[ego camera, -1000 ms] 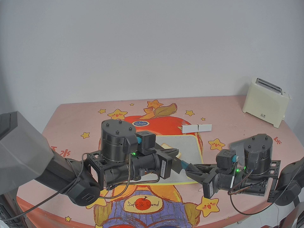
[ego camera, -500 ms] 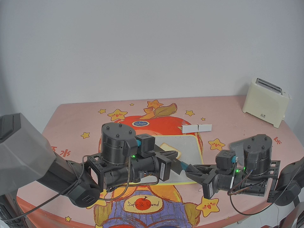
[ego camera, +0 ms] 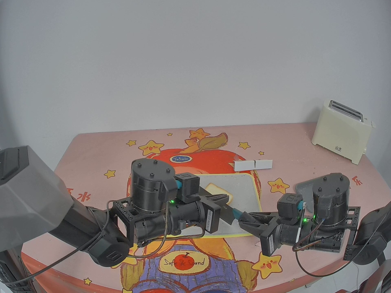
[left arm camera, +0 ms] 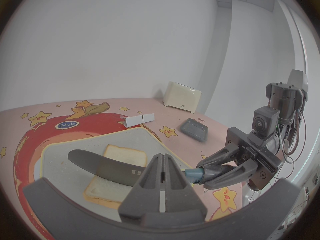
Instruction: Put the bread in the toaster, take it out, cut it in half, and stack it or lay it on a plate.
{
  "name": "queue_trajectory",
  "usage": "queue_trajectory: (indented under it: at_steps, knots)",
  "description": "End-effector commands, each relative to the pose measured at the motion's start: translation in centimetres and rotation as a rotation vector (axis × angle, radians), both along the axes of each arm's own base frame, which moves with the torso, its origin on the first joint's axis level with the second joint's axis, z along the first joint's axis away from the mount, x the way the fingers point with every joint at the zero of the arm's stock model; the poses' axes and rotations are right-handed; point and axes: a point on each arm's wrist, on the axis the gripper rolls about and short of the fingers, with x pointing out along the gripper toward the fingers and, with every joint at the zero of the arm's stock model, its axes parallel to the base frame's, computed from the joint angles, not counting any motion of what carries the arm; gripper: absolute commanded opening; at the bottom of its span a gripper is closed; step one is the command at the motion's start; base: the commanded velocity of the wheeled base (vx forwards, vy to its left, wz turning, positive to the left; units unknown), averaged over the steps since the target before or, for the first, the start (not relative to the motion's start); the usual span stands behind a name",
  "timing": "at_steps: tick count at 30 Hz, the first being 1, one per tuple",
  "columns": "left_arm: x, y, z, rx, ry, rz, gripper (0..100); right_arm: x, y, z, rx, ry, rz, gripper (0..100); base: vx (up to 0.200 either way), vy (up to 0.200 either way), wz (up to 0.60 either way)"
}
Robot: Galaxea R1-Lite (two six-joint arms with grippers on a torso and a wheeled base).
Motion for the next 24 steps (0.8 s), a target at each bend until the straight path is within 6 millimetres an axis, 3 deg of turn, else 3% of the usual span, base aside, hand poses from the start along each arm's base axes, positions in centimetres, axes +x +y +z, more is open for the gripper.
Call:
queue_trajectory:
  at_steps: [1, 5, 9, 12, 18, 24]
  knots:
    - [0.1, -0.1, -0.7, 0.015, 0.017, 0.001, 0, 0.0, 0.0, 0.1, 0.002, -0.002, 0.001, 0, 0.000, 0.000, 0.00]
    - [0.1, -0.1, -0.5, 0.011, 0.011, 0.000, 0, 0.0, 0.0, 0.1, 0.002, -0.003, 0.000, 0, 0.000, 0.000, 0.00]
    - [0.5, 0.0, 1.1, -0.028, -0.030, 0.011, 0, 0.0, 0.0, 0.1, 0.002, -0.003, 0.000, 0, 0.000, 0.000, 0.00]
    - [1.1, 1.3, 2.3, -0.048, -0.054, 0.048, 0, 0.0, 0.0, 0.1, 0.002, -0.002, 0.001, 0, 0.000, 0.000, 0.00]
    - [1.8, 2.5, 2.0, -0.039, -0.045, 0.091, 0, 0.0, 0.0, 0.1, 0.003, -0.003, 0.001, 0, 0.000, 0.000, 0.00]
    - [1.9, 2.6, 1.3, -0.025, -0.027, 0.093, 0, 0.0, 0.0, 0.1, 0.002, -0.002, 0.001, 0, 0.000, 0.000, 0.00]
